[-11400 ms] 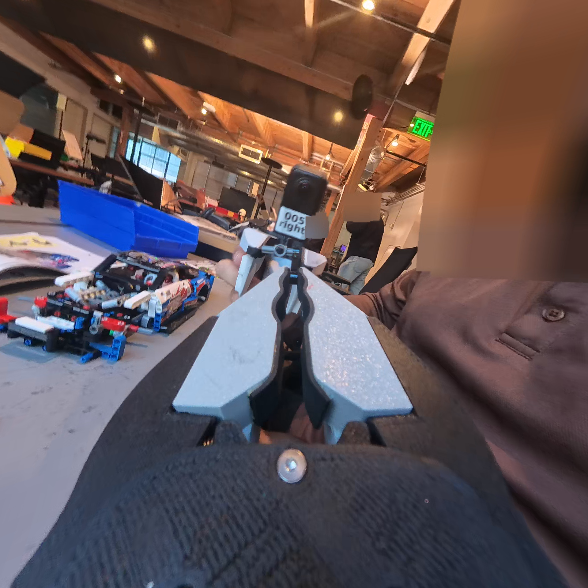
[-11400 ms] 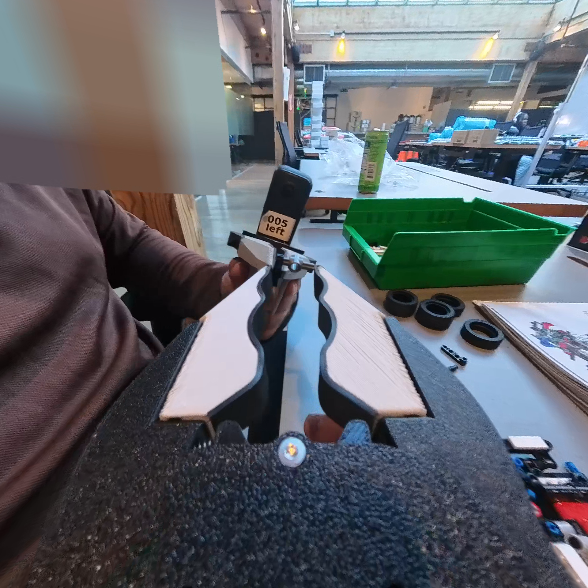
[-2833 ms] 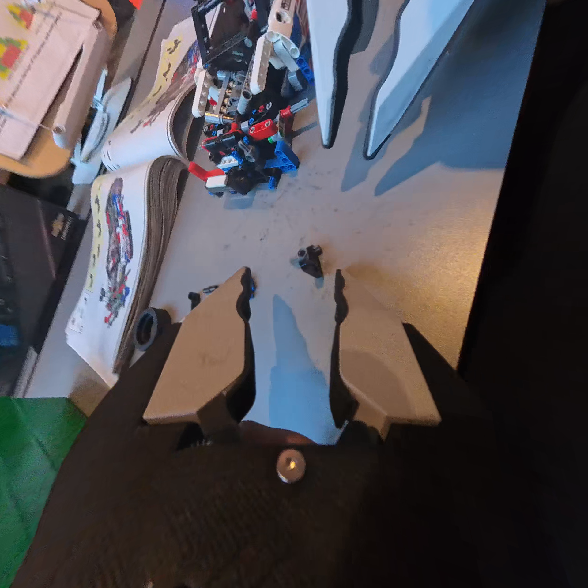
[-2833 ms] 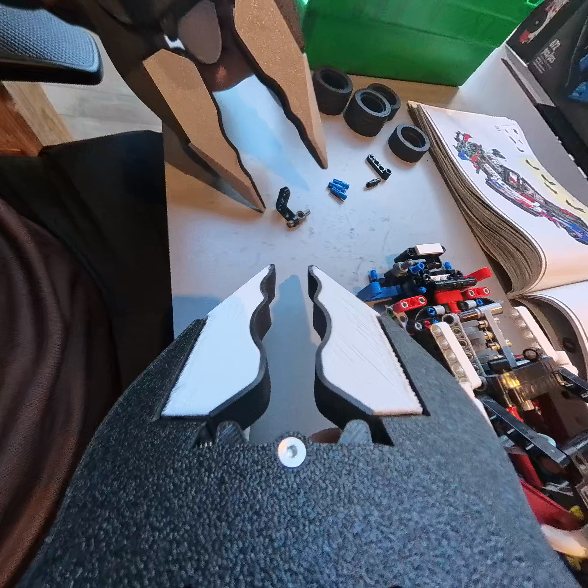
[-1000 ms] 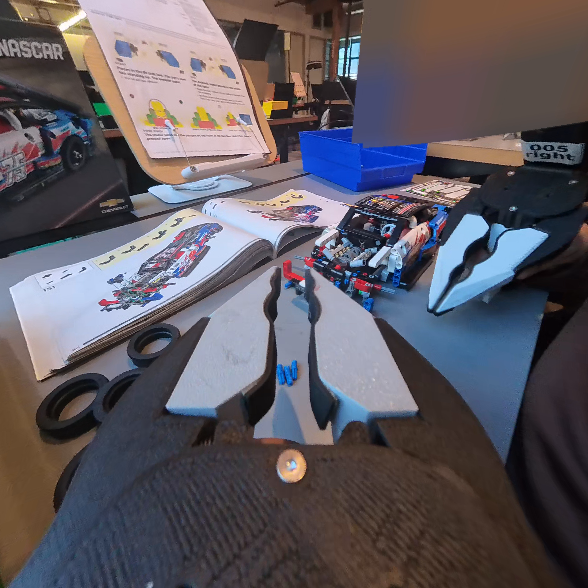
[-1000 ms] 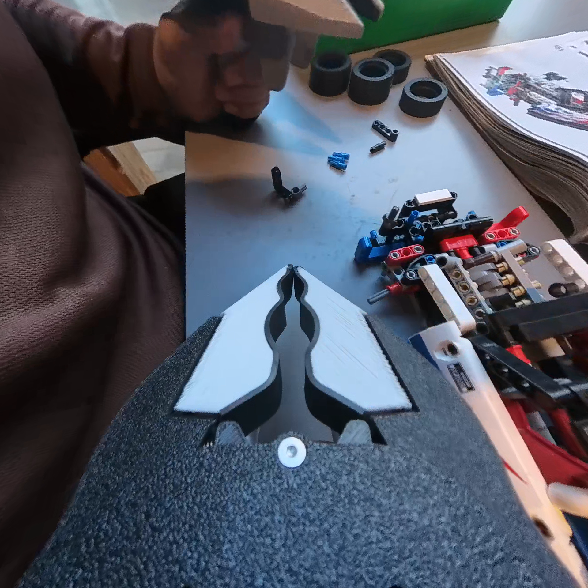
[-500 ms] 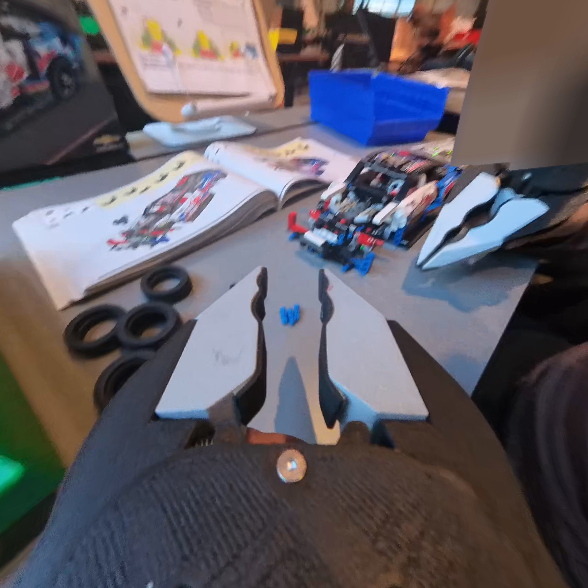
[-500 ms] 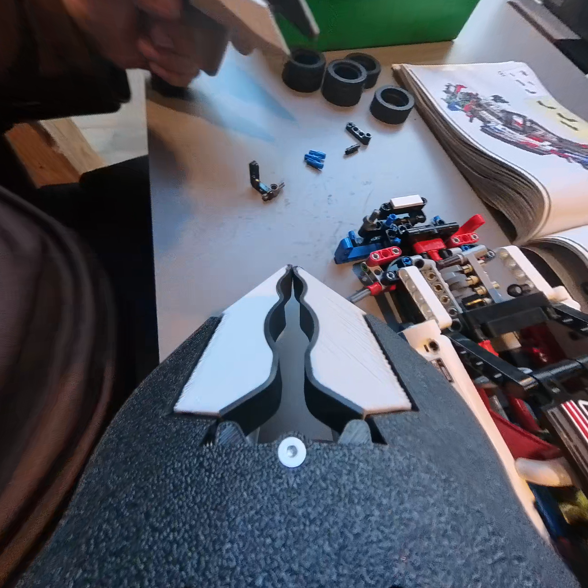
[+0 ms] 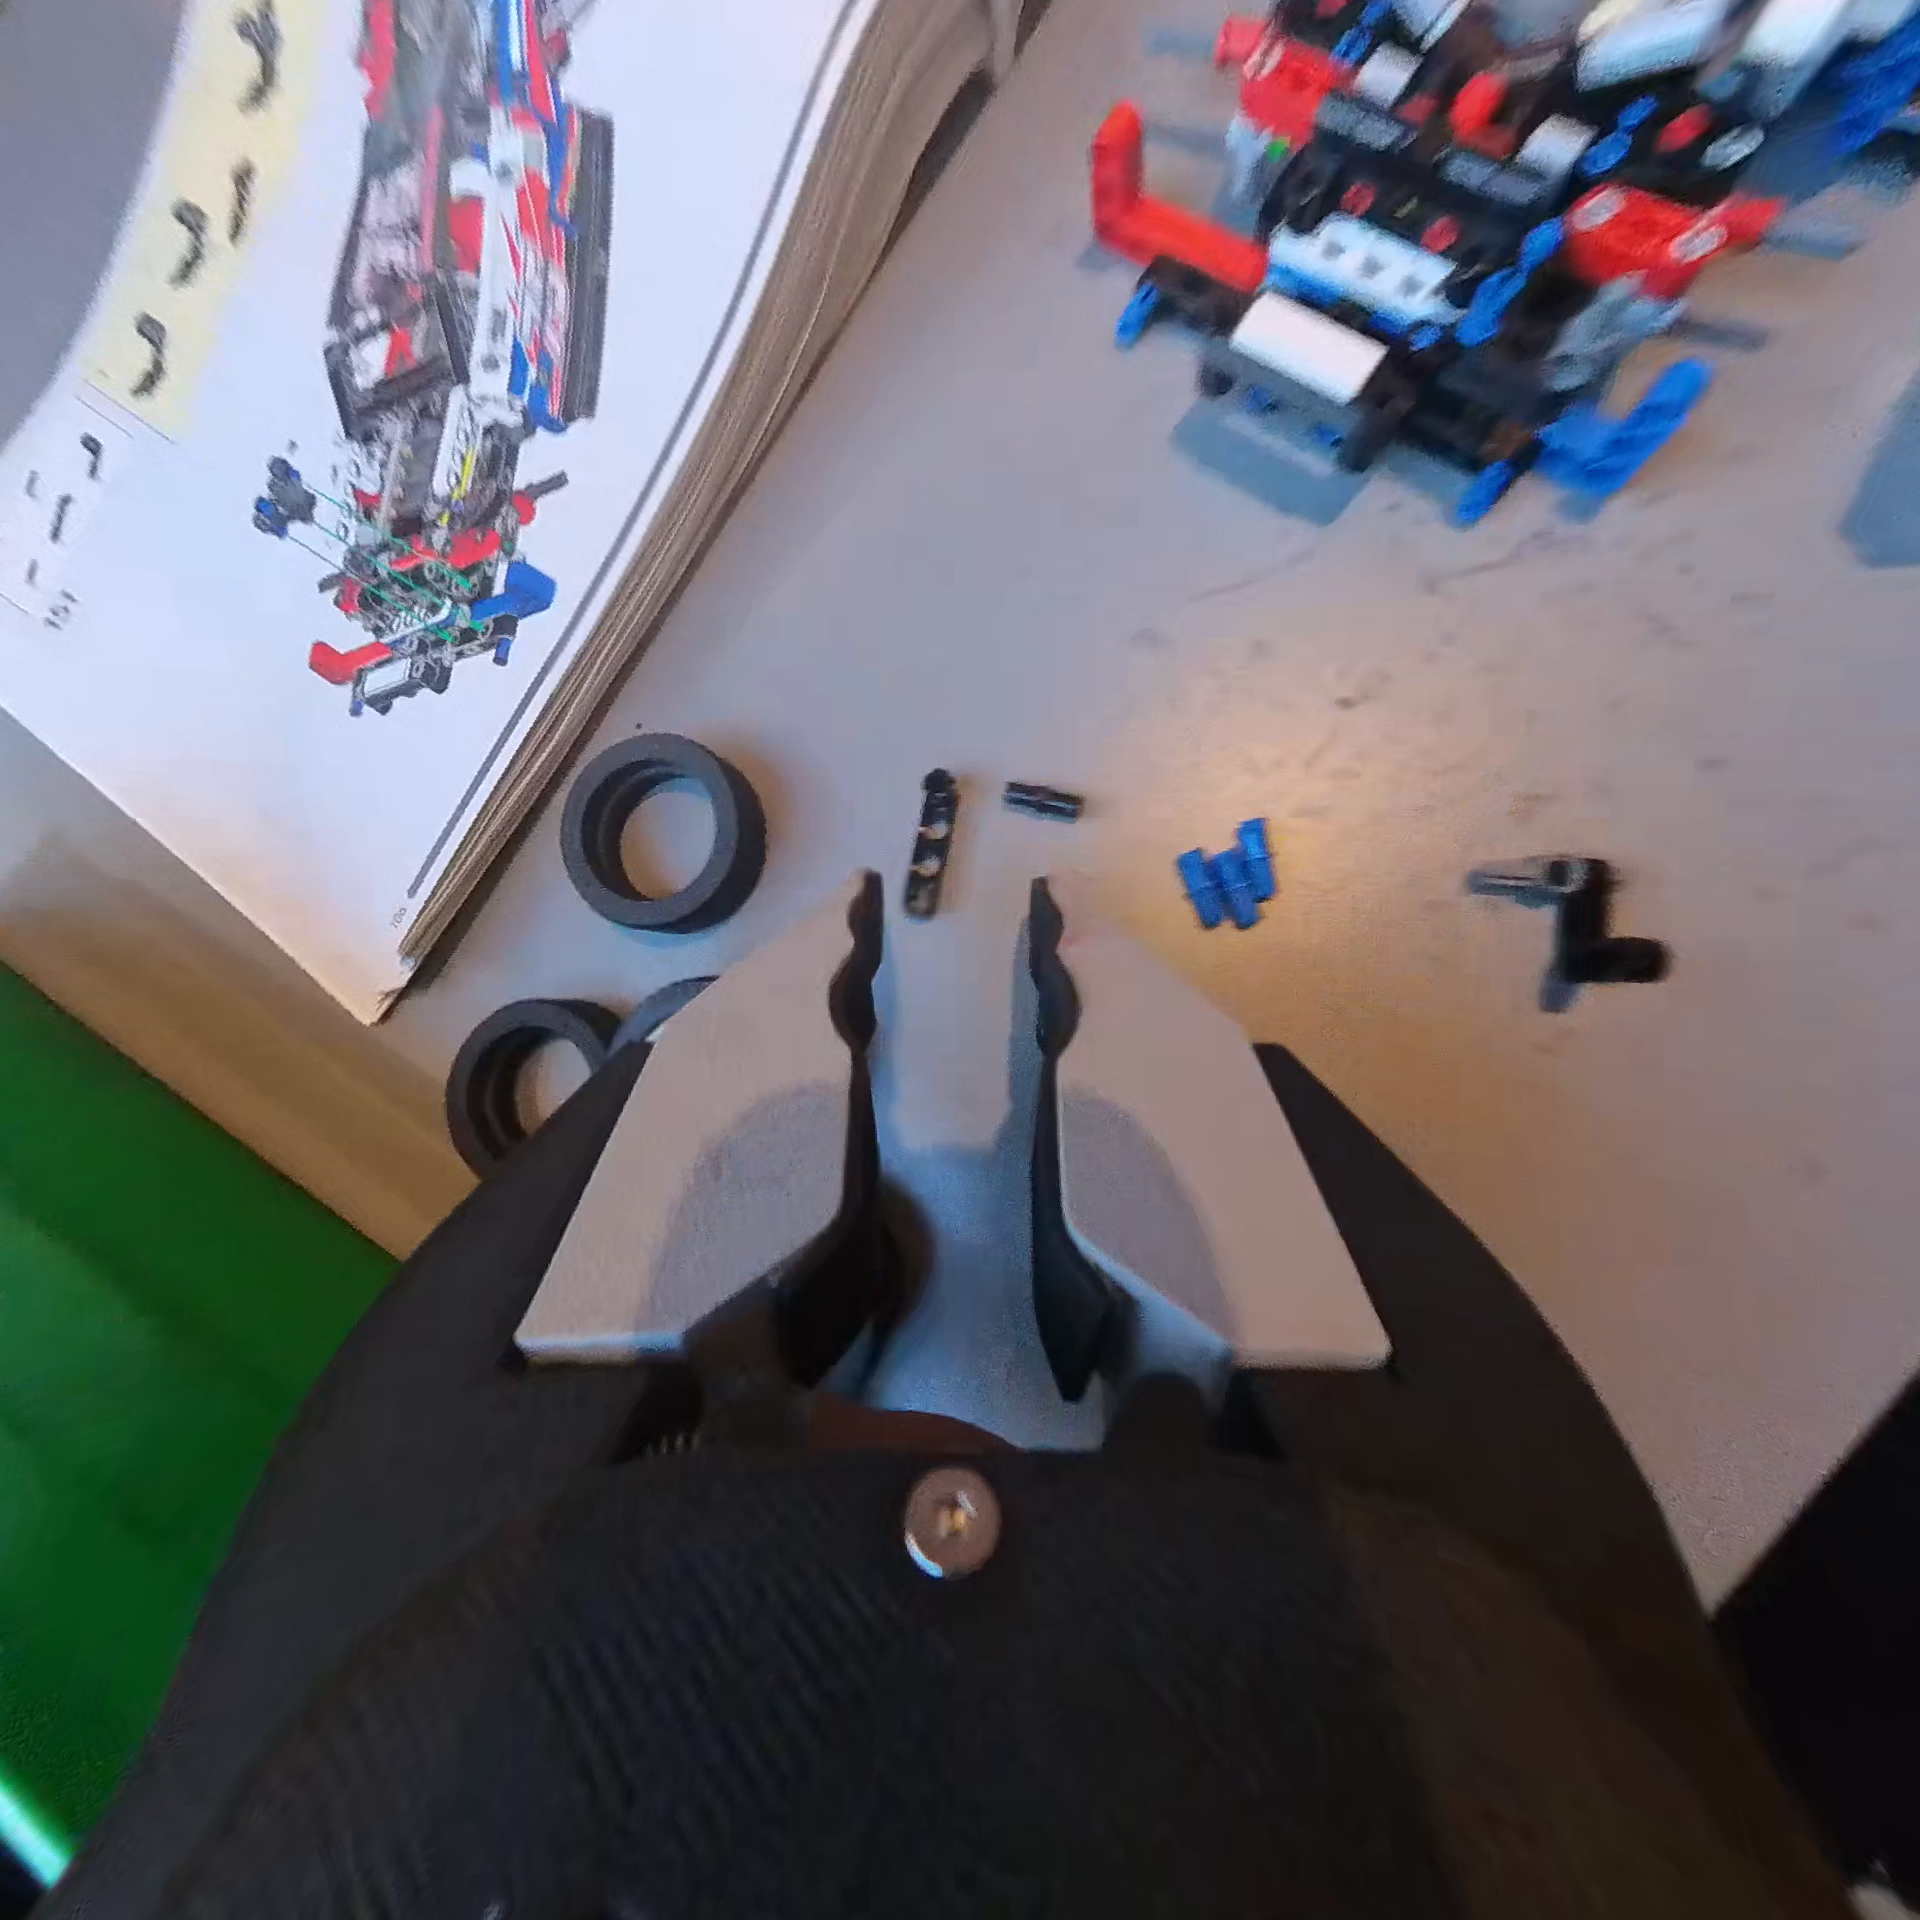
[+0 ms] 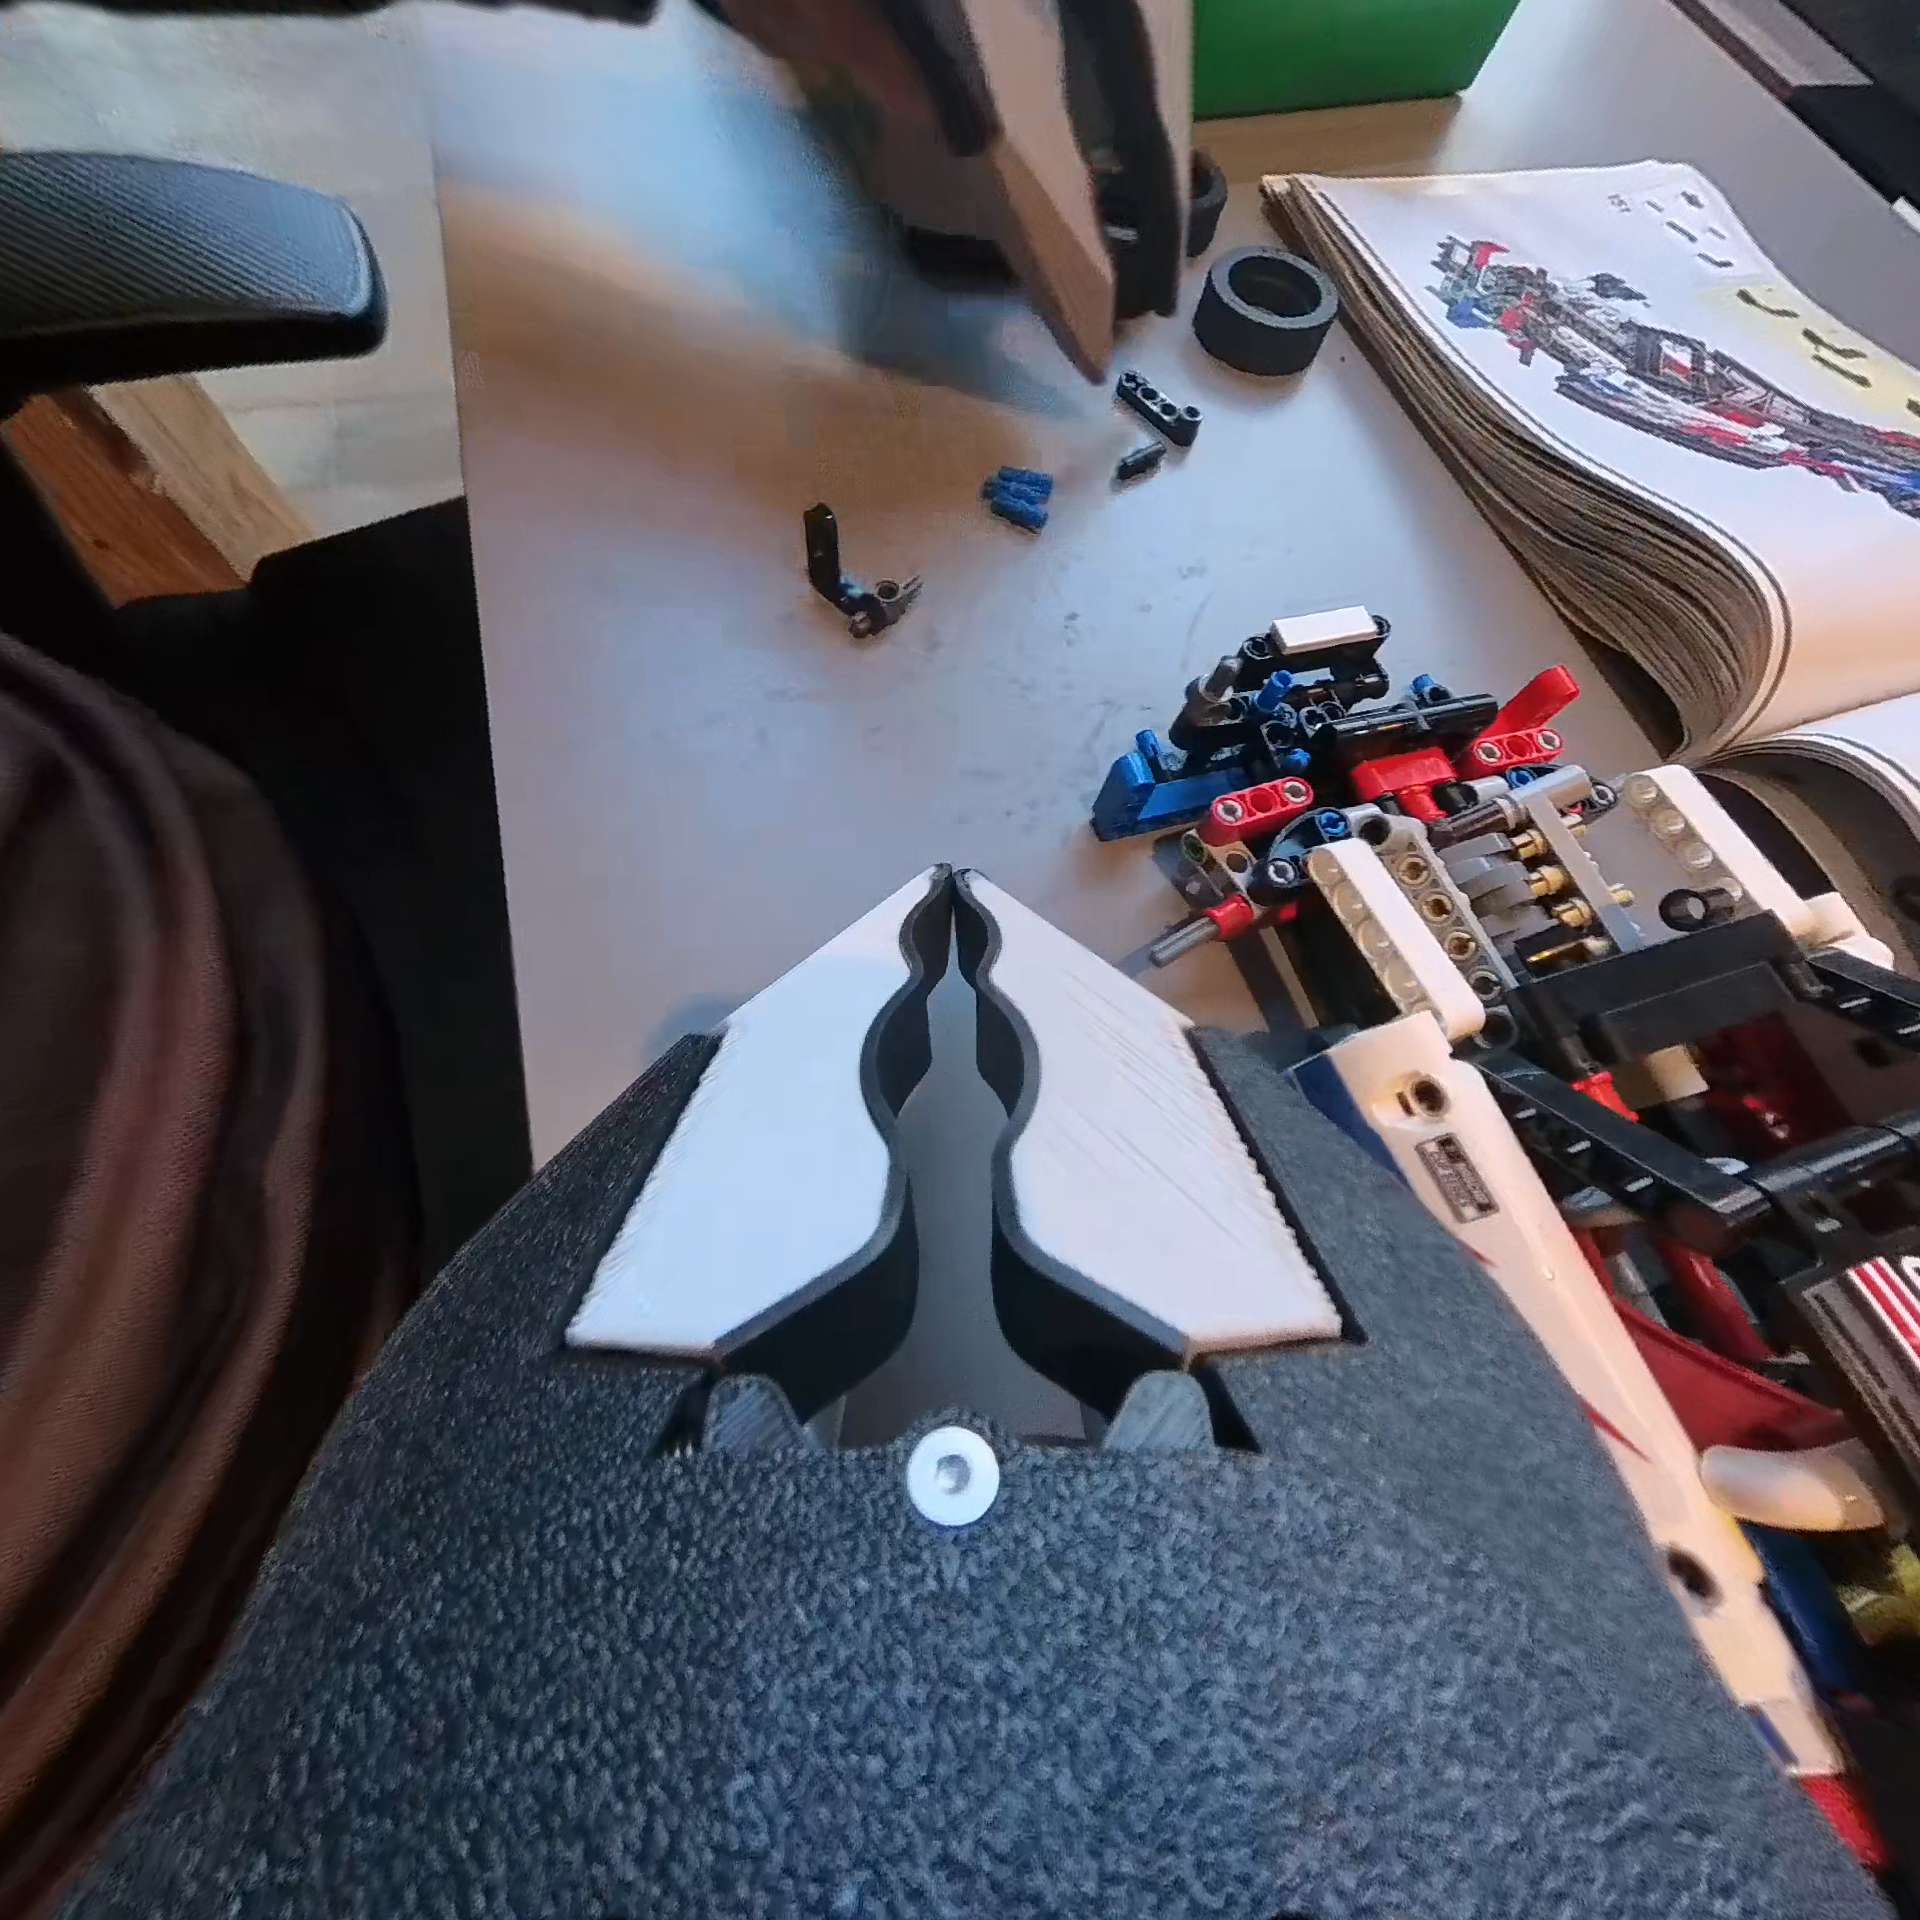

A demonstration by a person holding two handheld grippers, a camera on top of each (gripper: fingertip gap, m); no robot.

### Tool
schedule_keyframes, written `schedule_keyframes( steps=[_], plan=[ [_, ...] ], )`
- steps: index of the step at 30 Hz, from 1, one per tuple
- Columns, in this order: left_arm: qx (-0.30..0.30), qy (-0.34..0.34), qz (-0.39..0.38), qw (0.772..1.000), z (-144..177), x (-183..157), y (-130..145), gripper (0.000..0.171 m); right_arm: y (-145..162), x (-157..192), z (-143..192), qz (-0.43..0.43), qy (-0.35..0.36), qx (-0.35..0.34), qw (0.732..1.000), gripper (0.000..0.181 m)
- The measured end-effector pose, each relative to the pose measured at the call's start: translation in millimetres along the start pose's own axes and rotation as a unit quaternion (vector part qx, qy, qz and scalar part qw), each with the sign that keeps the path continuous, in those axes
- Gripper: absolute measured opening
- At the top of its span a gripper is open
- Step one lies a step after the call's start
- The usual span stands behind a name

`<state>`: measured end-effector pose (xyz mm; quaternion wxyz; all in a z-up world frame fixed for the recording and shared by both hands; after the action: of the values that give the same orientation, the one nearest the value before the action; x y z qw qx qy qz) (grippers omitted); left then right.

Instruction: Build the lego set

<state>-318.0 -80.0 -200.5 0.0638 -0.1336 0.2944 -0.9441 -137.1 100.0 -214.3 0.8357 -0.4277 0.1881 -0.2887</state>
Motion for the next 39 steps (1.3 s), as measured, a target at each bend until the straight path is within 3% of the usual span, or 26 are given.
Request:
schedule_keyframes(
  steps=[3, 8, 15, 21, 25, 30, 39],
  plan=[
    [0.057, 0.029, -0.008, 0.998, -15, 7, 1, 0.024, 1, 5, 1, 0.007, -0.011, 0.004, 1.000, 0.000],
    [0.064, 0.056, 0.042, 0.996, -19, 3, -3, 0.007, 3, 10, 3, 0.013, -0.035, 0.005, 0.999, 0.000],
    [0.015, 0.033, 0.109, 0.993, -18, 0, 4, 0.004, 4, 7, 9, -0.014, -0.066, -0.008, 0.998, 0.000],
    [-0.013, 0.009, 0.111, 0.994, -14, -14, -1, 0.004, 7, 0, 13, -0.035, -0.070, -0.011, 0.997, 0.000],
    [-0.046, 0.065, 0.105, 0.991, -4, -29, -21, 0.004, 7, 1, 11, -0.029, -0.071, -0.003, 0.997, 0.000],
    [-0.082, 0.207, 0.082, 0.972, 12, -73, -48, 0.004, 6, 1, 10, -0.010, -0.050, -0.004, 0.999, 0.000],
    [-0.118, 0.188, 0.049, 0.974, 8, -115, -48, 0.004, 5, 0, 13, 0.000, -0.001, -0.020, 1.000, 0.001]
  ],
)
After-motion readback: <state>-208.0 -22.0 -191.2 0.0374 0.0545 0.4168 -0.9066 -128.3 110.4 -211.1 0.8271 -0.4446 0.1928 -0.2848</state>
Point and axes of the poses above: each gripper's, where its closed fingertips meet, z back along the fingers, y out of its underside, x = y × z across the jaws, the point moved 8 cm from there along z, back along the fingers, and after that the axes turned 3 degrees about -y, right-handed, at the moved point
